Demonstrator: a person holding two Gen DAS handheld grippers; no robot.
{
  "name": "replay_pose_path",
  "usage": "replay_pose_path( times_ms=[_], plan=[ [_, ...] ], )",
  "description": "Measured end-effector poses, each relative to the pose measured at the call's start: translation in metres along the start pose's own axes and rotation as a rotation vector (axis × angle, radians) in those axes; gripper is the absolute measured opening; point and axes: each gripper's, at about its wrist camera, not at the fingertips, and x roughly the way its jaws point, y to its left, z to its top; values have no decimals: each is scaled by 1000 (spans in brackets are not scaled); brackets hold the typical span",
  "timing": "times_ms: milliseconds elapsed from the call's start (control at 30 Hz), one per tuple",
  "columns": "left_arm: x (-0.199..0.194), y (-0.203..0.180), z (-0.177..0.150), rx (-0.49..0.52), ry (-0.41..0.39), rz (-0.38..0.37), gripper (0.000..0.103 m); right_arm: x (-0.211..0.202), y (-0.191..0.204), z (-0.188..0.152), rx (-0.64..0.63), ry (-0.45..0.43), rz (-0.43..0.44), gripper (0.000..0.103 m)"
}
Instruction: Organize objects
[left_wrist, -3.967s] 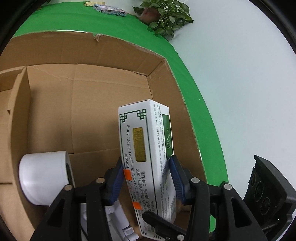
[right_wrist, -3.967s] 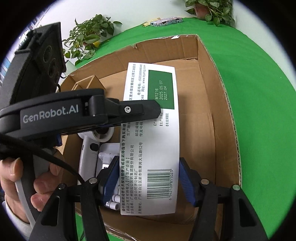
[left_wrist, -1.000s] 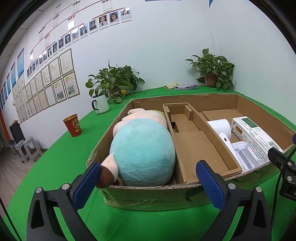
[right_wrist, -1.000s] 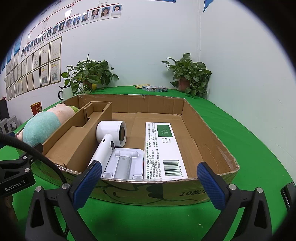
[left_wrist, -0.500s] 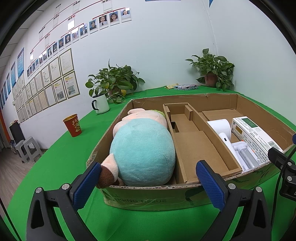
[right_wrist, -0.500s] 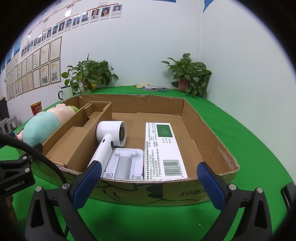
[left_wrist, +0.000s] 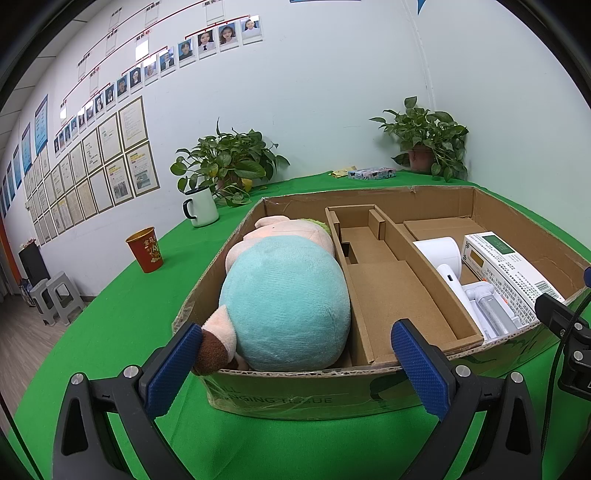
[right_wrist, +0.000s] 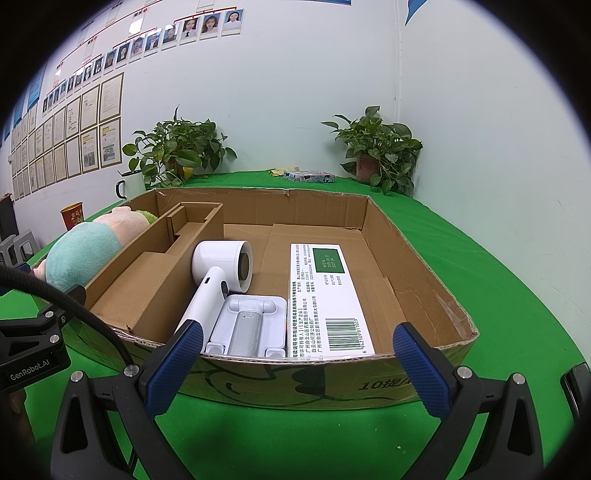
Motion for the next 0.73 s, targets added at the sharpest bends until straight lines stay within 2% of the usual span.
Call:
replay_pose_path(
  times_ms=[733],
  plan=[
    [1, 0, 0, 2, -2, 6, 103, 0, 0, 0, 0, 0, 0, 102]
  ],
)
